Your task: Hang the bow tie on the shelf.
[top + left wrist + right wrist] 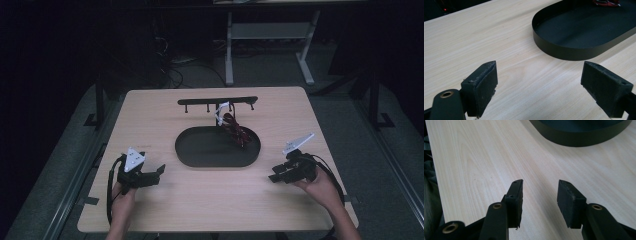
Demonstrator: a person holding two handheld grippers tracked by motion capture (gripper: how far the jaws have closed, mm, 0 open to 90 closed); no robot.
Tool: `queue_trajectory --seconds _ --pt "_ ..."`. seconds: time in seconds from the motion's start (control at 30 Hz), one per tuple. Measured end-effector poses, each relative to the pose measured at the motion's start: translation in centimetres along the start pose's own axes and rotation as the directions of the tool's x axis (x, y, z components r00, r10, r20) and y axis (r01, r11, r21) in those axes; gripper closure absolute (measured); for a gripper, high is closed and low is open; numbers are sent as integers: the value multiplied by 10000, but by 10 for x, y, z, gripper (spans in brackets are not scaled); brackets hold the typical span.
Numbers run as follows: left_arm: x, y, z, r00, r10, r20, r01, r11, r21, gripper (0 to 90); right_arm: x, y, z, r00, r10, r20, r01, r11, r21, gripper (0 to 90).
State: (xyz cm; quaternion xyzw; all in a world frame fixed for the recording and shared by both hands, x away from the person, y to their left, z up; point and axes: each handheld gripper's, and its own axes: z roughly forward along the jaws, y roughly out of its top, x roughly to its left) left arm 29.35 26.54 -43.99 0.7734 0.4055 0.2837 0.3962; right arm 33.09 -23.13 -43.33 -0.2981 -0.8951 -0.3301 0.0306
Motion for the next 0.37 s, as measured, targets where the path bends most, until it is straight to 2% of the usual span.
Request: queue_trajectory --seconds 0.37 --pt "0 0 2 10000 38 11 -38 10000 91 135 11 -11 6 9998 -132 113 133 9999 -92 507"
